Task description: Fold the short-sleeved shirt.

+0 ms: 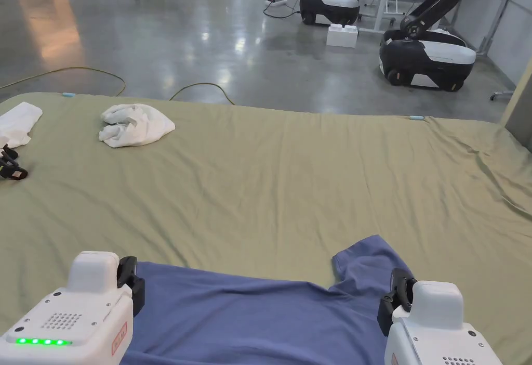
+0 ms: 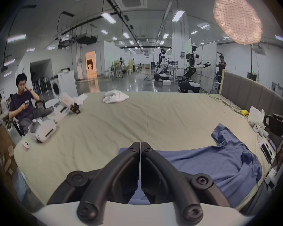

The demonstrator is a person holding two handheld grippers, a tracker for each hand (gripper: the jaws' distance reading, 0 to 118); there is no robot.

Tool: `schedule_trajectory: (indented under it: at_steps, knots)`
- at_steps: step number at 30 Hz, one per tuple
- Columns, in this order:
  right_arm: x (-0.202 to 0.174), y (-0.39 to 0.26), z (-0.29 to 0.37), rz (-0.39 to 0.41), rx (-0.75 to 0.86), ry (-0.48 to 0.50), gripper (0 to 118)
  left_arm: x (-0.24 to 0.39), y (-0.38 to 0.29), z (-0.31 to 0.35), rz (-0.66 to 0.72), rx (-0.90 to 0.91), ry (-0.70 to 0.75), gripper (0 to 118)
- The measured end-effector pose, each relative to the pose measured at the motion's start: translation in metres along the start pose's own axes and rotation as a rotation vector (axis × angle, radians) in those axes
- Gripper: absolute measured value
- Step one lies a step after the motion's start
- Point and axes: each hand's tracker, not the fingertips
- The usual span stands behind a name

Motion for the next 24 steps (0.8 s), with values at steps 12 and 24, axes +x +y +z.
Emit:
schedule_trajectory:
  at_steps: [12, 24]
  knots:
    - [0.021, -0.004, -0.033, -0.004, -0.095, -0.027, 0, -0.056, 0.015, -0.196, 0.042, -0.522, -0.035, 5]
    - [0.051, -0.026, -0.043, 0.007, -0.203, -0.087, 0, -0.041, 0.005, -0.241, -0.046, -0.696, 0.011, 74]
